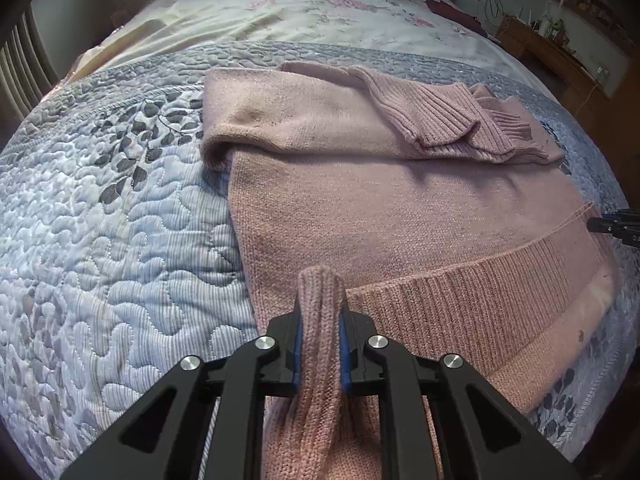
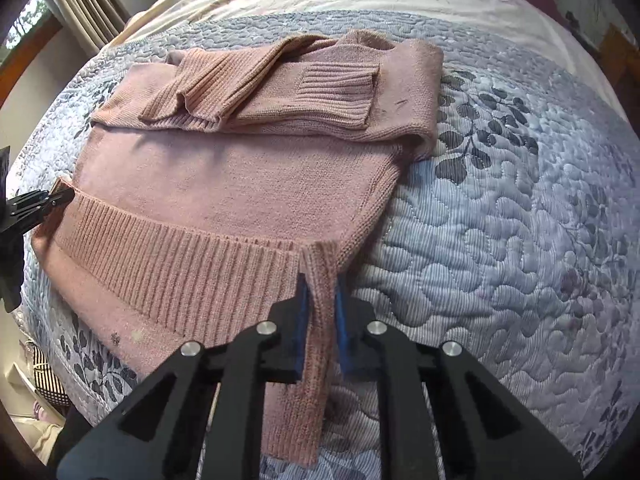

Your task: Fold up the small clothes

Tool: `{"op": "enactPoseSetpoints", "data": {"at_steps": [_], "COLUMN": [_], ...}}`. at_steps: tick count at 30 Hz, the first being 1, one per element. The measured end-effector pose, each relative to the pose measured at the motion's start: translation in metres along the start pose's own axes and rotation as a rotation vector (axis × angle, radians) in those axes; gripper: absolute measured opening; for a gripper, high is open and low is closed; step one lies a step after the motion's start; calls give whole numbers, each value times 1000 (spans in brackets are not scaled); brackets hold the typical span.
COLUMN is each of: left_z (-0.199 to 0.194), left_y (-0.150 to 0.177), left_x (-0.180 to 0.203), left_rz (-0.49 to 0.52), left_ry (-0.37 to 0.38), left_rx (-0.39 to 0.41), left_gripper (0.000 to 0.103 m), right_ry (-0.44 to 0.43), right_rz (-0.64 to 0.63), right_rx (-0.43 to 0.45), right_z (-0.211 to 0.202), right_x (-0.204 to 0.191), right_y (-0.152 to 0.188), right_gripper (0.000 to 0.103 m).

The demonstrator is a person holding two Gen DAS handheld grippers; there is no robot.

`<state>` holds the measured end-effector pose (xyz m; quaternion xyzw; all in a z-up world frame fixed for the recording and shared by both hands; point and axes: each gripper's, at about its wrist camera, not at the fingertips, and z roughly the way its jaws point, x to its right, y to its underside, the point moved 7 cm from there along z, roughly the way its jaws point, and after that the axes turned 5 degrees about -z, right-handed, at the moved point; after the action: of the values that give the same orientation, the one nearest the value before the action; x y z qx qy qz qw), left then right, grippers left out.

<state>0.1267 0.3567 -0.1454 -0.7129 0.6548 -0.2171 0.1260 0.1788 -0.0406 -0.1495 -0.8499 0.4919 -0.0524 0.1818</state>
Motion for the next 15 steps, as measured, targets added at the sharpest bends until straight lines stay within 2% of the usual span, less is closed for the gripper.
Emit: {"op": "enactPoseSetpoints", "data": {"at_steps": [6,9,12,15], "left_z": [-46,-62,-77,-88], "left_y": [12,13,-6,-41], "left_x": [13,18,17,16], "left_rz": [19,35,13,-18], "left_ry": [55,56,63,72], "left_rx": [86,117,161,215], "left_gripper": [11,11,11,11], "right_ry": [-36,-54,-90,-87], "right_rz": [-1,5,41,58], "right_rx": [65,75,112,166], "right_z": [-44,-59,-76,-94], "right_x": [-14,-17,-13,-6], "right_y": [25,30,15,-18], "right_gripper": [6,5,6,5]}}
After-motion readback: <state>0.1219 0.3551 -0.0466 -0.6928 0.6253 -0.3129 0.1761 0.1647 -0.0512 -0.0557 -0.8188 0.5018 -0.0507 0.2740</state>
